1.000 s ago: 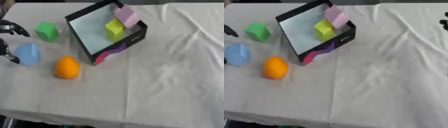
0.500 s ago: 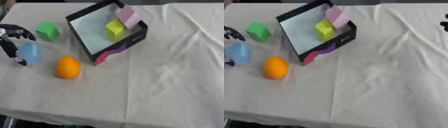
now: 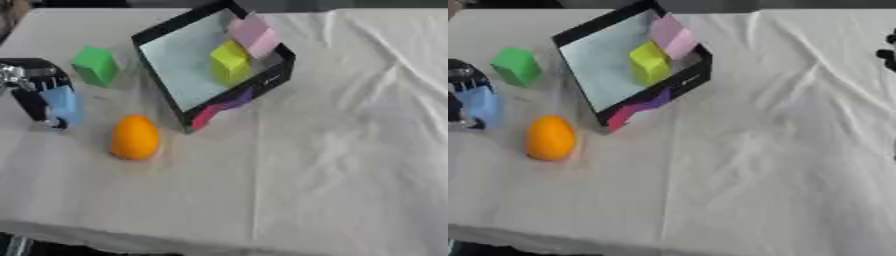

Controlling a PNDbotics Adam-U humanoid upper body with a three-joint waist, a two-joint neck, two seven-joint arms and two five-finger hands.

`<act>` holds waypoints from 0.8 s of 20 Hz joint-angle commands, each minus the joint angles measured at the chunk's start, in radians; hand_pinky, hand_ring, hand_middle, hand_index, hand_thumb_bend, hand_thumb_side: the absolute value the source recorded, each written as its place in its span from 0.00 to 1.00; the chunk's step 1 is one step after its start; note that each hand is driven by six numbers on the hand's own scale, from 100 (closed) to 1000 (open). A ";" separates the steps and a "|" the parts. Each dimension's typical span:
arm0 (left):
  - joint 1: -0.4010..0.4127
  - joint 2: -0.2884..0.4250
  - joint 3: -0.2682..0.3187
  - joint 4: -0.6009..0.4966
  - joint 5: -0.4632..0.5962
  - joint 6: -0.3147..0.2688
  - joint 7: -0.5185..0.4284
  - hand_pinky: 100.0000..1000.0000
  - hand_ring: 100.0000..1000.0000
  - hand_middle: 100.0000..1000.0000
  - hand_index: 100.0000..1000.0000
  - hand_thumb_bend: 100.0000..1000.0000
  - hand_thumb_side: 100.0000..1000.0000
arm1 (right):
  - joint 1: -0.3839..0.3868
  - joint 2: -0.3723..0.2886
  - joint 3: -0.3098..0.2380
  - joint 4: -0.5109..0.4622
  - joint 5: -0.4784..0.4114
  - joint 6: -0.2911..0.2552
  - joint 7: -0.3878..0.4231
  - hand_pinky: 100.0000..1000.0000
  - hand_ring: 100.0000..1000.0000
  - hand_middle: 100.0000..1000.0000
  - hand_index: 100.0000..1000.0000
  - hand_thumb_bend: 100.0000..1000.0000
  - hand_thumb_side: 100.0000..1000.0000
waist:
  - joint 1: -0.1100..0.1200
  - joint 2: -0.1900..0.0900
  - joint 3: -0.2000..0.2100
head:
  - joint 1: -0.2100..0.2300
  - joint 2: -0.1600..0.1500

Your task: Pick up objects on the table and place them in the box.

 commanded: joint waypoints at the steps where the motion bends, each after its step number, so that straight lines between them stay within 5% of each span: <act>1: -0.045 0.075 0.014 -0.130 0.037 0.020 0.018 0.54 0.48 0.40 0.46 0.46 0.00 | -0.010 -0.029 -0.006 -0.012 -0.005 -0.004 0.004 0.86 0.74 0.73 0.79 0.00 0.64 | 0.003 -0.025 0.001 | 0.000 -0.003; 5: -0.121 0.097 0.005 -0.277 0.096 0.039 -0.005 0.54 0.47 0.39 0.45 0.45 0.00 | -0.011 -0.039 -0.009 -0.018 -0.009 -0.007 0.003 0.86 0.74 0.73 0.78 0.00 0.64 | 0.004 -0.031 0.004 | -0.008 0.005; 9: -0.237 0.006 -0.033 -0.309 0.094 0.053 -0.029 0.55 0.47 0.39 0.44 0.45 0.00 | -0.029 -0.042 -0.001 -0.019 -0.019 -0.007 0.013 0.86 0.74 0.73 0.79 0.00 0.63 | 0.000 -0.038 0.000 | -0.007 0.007; 16: -0.350 -0.248 -0.021 -0.096 -0.113 0.051 0.063 0.56 0.48 0.40 0.46 0.51 0.00 | -0.083 -0.023 0.028 -0.028 -0.035 -0.005 0.042 0.86 0.74 0.73 0.79 0.00 0.62 | -0.014 -0.030 -0.043 | 0.033 -0.007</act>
